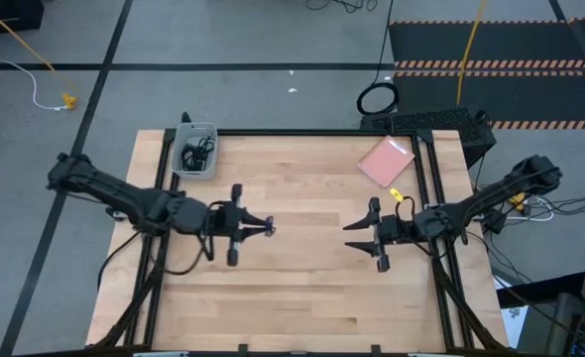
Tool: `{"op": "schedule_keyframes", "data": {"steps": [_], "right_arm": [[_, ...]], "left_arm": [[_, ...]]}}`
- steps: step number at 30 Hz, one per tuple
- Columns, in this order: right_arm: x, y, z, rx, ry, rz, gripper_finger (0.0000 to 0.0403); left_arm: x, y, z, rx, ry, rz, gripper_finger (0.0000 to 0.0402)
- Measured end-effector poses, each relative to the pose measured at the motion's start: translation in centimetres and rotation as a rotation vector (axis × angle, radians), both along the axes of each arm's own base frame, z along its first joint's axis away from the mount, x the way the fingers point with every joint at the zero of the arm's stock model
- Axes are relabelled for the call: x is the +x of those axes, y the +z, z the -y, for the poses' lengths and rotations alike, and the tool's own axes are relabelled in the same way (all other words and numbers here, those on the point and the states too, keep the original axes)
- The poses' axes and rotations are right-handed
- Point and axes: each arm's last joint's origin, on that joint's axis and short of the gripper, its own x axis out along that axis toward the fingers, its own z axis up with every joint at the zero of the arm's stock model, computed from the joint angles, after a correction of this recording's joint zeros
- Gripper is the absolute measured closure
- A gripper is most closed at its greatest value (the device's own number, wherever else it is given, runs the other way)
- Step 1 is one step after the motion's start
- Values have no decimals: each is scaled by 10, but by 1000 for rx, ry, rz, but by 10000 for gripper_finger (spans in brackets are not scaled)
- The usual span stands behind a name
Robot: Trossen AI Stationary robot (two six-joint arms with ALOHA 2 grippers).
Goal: Pick and place USB-C Cables
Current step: Put the purple charger cable into the gray bin
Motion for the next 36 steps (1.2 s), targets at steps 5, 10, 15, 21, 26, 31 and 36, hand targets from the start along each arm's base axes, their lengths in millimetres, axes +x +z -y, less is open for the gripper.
{"op": "schedule_keyframes", "data": {"steps": [5, 10, 15, 21, 26, 31, 36], "right_arm": [[-3, 3, 1, 9, -2, 12, 241], [-3, 4, 1, 9, -2, 14, 243], [-3, 4, 1, 6, -2, 15, 243], [-3, 4, 1, 2, -1, 15, 243], [-3, 3, 1, -2, -1, 10, 243], [-3, 3, 1, -7, -1, 11, 243], [-3, 3, 1, -7, -1, 11, 243]], "left_arm": [[-26, 5, 5, 12, 17, -54, 376], [-55, 17, 0, -13, 30, -53, 376], [-82, 24, -6, -27, 5, -61, 376], [-110, 28, -20, -95, 30, -86, 376], [-129, 25, -31, -130, 78, -124, 376], [-141, 32, -42, -125, 163, -141, 376], [-145, 56, -52, -105, 233, -165, 376]]}}
